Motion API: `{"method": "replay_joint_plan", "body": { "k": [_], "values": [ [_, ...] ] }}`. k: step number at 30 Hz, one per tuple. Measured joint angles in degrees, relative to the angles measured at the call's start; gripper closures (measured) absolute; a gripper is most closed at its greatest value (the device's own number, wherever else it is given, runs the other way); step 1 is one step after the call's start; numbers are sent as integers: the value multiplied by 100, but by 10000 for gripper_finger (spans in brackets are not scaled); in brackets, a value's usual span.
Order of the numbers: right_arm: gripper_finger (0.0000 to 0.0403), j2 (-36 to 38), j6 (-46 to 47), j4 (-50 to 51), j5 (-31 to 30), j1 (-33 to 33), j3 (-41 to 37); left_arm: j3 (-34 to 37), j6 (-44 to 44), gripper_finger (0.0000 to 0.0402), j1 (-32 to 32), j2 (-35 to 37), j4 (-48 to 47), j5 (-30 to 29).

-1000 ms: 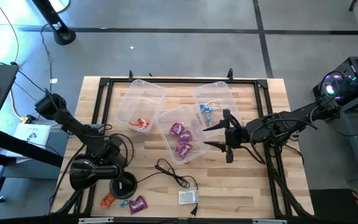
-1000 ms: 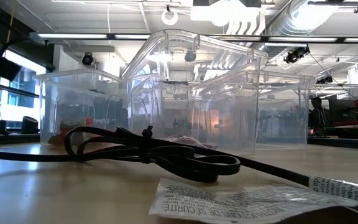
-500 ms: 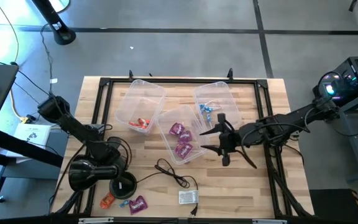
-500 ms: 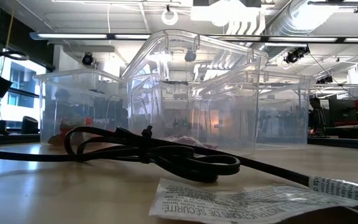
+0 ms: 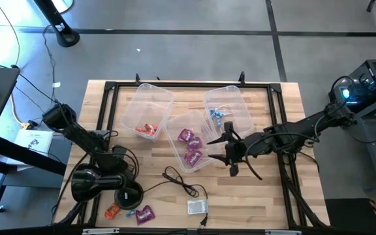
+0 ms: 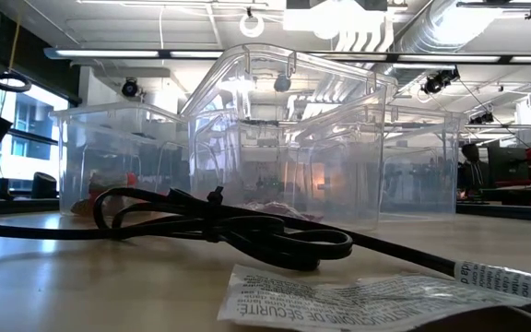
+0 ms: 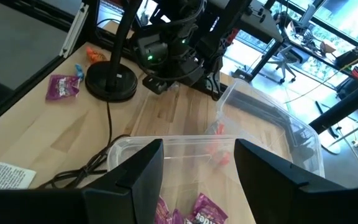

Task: Sort candy
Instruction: Put the blue candy into the right transparent bin

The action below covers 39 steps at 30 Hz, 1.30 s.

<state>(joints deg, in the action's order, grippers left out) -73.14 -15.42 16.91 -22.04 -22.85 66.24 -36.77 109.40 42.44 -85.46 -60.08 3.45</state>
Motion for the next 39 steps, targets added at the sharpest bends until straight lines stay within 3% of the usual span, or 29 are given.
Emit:
{"method": "replay_joint_plan", "body": {
  "k": [6,14,18,25,32,39],
  "values": [
    [210,0,10,1,-2,0,0,9,-99,249,2,8,96,55],
    [210,0,37,2,-2,0,0,-11,-414,355,7,10,184,72],
    [210,0,25,0,-4,0,0,-206,-764,355,16,-10,211,-213],
    [210,0,7,-87,-4,0,0,-1166,-1260,355,-11,-1,-801,-1291],
    [210,0,35,-138,-4,-1,0,-1874,-934,355,-65,4,-3029,-2734],
    [210,2,39,-159,-6,-1,0,-1924,-1290,355,-620,223,-2967,-3973]
  ]
}}
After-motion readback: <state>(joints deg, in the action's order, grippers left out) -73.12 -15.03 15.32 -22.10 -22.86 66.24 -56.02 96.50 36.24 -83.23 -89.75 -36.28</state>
